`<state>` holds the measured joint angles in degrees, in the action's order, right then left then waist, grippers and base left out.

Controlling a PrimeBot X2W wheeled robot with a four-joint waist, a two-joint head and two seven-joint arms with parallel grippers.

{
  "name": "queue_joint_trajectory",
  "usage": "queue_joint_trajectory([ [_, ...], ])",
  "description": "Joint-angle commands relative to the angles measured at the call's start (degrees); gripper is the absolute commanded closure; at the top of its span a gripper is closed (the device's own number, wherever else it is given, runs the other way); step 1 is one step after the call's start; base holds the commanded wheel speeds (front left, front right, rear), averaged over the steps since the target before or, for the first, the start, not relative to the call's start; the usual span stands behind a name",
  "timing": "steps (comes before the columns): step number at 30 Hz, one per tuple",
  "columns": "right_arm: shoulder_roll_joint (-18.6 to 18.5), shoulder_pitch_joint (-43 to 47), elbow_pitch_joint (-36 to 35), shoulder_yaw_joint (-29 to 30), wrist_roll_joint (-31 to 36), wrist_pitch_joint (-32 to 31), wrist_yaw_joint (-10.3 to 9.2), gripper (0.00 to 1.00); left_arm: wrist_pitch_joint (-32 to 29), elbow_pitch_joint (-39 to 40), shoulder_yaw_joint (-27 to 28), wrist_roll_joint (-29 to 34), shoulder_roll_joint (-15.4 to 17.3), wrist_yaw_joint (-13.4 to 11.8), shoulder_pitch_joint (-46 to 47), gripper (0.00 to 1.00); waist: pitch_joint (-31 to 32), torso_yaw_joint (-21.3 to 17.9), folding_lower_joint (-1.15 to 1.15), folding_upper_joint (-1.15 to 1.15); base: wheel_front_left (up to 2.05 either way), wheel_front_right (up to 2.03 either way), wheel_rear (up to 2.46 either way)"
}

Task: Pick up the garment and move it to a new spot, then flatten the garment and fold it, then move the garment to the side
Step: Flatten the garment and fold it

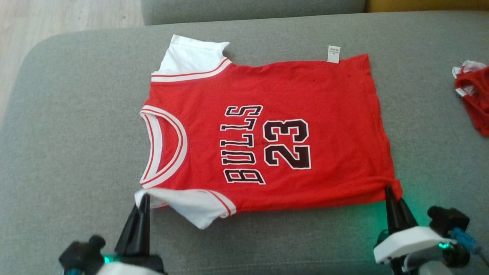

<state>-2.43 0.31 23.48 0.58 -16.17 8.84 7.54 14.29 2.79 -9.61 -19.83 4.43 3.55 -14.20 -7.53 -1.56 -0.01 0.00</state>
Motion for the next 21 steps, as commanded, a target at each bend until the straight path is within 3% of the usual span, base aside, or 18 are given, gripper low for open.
queue_joint_trajectory([
  [1,-0.45,-2.72,-1.21,-1.36,-0.74,1.17,-0.05,1.0,0.67,0.92,1.74,-0.2,-0.5,0.36,3.86,1.0,-0.33,-0.07,0.01,0.0,0.0,0.0,0.0],
  [21,-0.45,-19.28,9.44,-1.35,-1.21,2.03,-0.05,1.0,0.69,-22.12,0.33,1.89,1.07,2.2,29.64,1.0,-5.46,-0.74,0.01,0.0,0.0,0.0,0.0],
])
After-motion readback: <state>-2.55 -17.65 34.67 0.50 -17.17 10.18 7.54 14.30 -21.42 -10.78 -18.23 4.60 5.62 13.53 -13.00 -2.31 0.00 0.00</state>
